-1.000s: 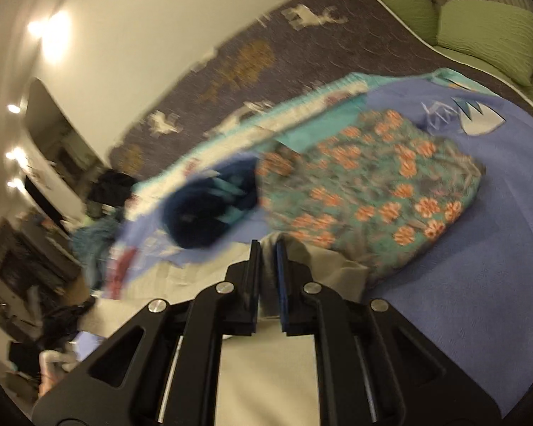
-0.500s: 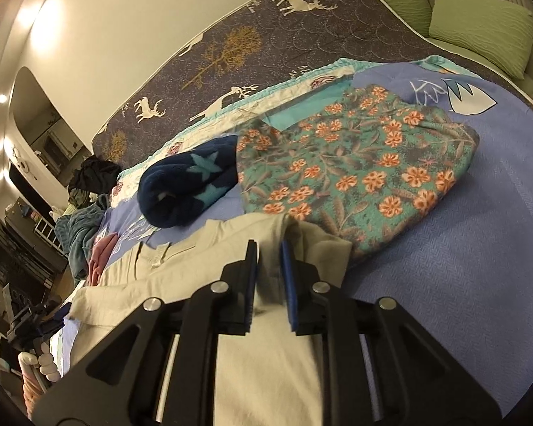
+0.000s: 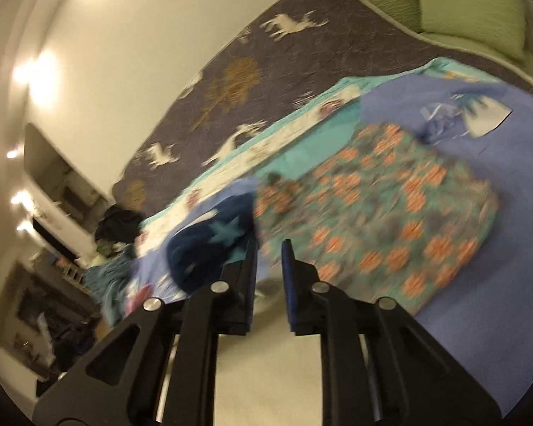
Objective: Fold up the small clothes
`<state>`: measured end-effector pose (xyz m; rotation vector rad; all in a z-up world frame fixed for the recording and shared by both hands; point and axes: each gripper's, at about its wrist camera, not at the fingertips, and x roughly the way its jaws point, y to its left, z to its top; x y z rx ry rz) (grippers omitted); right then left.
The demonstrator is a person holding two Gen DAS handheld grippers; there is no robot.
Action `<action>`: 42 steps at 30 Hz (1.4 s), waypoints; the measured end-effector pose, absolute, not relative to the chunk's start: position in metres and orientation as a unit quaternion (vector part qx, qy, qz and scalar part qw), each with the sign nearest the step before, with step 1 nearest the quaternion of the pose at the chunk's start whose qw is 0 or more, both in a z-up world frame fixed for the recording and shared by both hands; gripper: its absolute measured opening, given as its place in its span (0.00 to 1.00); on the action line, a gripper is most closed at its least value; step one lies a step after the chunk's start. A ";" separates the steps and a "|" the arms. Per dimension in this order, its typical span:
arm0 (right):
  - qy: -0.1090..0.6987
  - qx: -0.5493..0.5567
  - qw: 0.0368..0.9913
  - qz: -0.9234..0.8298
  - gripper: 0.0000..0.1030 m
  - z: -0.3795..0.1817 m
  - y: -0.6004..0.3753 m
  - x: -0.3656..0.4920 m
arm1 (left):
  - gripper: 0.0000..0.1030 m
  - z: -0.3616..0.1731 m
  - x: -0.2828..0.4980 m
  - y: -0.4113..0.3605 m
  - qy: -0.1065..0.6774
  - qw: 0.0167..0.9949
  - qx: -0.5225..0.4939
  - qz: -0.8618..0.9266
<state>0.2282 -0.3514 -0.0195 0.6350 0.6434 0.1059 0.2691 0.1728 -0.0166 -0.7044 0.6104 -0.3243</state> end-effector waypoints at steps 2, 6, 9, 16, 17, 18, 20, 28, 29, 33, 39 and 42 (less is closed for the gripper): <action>0.323 0.293 0.899 0.041 0.37 -0.022 -0.354 0.226 | 0.23 -0.019 0.269 0.183 0.301 0.880 -0.342 -0.138; 0.344 0.241 0.906 0.044 0.41 -0.034 -0.354 0.201 | 0.44 -0.032 0.244 0.188 0.316 0.886 -0.309 -0.139; 0.371 0.202 0.906 0.034 0.42 -0.050 -0.355 0.183 | 0.46 -0.049 0.237 0.181 0.358 0.882 -0.266 -0.151; 0.394 0.001 0.918 0.042 0.59 -0.041 -0.305 0.211 | 0.56 -0.060 0.277 0.112 0.428 0.885 -0.075 -0.168; 0.401 -0.033 0.914 0.048 0.60 -0.043 -0.295 0.221 | 0.55 -0.062 0.281 0.105 0.434 0.884 -0.054 -0.166; 0.406 -0.059 0.911 0.053 0.61 -0.044 -0.287 0.229 | 0.41 -0.063 0.286 0.099 0.439 0.882 -0.041 -0.169; 0.410 -0.097 0.905 0.061 0.64 -0.049 -0.275 0.248 | 0.14 -0.061 0.295 0.096 0.442 0.880 -0.034 -0.171; 0.383 0.008 0.916 0.120 0.04 -0.033 -0.290 0.275 | 0.00 -0.027 0.289 0.135 0.344 0.906 -0.162 -0.188; 0.368 0.040 0.921 0.125 0.04 -0.024 -0.298 0.268 | 0.00 -0.023 0.286 0.142 0.333 0.908 -0.176 -0.181; 0.331 0.121 0.928 0.118 0.04 0.001 -0.324 0.245 | 0.00 -0.020 0.297 0.155 0.313 0.915 -0.206 -0.148; 0.429 0.118 0.895 0.023 0.21 -0.044 -0.332 0.284 | 0.01 -0.061 0.334 0.154 0.385 0.900 -0.188 -0.083; 0.425 0.131 0.895 0.030 0.24 -0.053 -0.331 0.260 | 0.13 -0.061 0.315 0.164 0.383 0.899 -0.191 -0.095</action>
